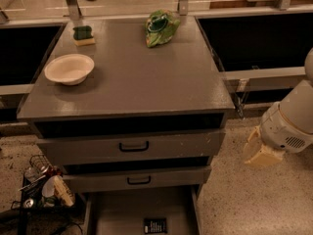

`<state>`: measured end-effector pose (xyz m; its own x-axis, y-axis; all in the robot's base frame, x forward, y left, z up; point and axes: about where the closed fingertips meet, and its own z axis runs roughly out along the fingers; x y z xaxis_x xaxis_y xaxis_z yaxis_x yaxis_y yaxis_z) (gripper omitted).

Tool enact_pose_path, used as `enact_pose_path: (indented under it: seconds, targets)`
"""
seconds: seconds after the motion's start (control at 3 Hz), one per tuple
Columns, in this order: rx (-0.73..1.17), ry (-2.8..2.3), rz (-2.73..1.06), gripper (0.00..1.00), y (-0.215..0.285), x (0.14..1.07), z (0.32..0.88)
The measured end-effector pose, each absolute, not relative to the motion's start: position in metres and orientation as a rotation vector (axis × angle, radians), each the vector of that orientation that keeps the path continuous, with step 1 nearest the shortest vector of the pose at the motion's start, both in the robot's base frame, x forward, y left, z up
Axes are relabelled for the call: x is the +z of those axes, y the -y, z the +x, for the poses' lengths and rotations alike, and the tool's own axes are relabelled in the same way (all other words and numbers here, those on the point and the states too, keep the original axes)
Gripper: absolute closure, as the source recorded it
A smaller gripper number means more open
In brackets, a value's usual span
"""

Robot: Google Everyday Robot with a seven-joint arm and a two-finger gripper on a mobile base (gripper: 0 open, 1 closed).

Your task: Pick rxbar blueberry from bottom drawer and place on counter

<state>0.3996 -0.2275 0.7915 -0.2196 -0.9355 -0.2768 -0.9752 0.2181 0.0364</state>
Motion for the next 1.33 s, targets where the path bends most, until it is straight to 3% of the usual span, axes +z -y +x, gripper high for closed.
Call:
enact_pose_path:
  seconds: [0.67,1.33]
  targets:
    - [0.411,-2.332,-1.708,1.00,0.250,0.701,0.426]
    - [0.335,-2.369,-1.613,1.00,0.249,0.685,0.417]
